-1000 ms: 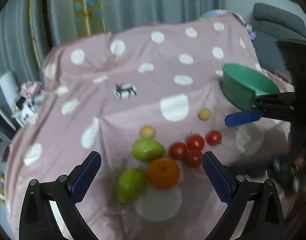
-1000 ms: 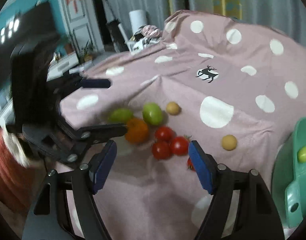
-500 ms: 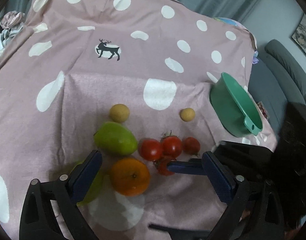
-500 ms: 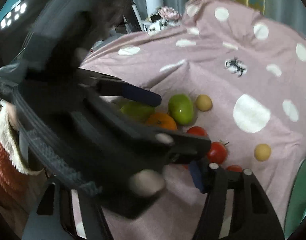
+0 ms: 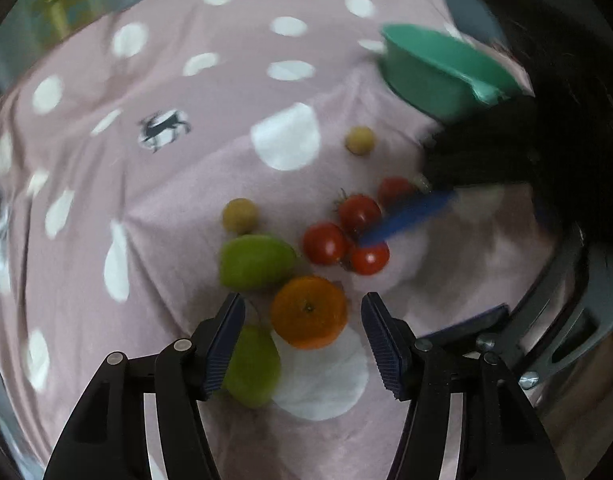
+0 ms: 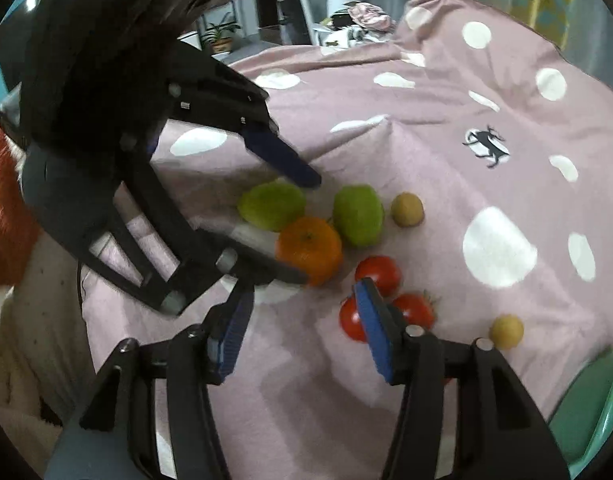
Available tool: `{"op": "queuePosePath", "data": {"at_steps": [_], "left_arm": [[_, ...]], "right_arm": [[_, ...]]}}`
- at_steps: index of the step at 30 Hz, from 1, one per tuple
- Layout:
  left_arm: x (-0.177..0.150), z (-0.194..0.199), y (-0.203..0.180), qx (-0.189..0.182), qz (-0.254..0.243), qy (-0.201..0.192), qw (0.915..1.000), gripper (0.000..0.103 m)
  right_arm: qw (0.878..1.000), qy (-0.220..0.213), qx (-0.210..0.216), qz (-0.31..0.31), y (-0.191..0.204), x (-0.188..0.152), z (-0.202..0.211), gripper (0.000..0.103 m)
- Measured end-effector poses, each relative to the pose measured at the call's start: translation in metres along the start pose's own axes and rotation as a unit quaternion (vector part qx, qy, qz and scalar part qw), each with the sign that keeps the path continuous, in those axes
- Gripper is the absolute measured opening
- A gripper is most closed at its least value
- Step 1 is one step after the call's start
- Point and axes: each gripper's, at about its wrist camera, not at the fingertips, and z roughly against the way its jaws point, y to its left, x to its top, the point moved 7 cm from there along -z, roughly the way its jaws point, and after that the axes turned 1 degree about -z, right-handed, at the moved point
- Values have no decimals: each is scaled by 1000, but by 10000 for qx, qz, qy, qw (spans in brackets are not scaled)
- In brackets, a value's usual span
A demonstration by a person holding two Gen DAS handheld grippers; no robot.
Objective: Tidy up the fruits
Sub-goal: 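Close the right tool around the orange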
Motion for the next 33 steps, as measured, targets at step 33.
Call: {"op": "queuePosePath", "data": {"at_steps": [33], "left_arm": [[-2,-33,-3,-469,-491,287,9973,61]], "right_arm": [[9882,570,1084,-917,-12,28,-35,51]]}}
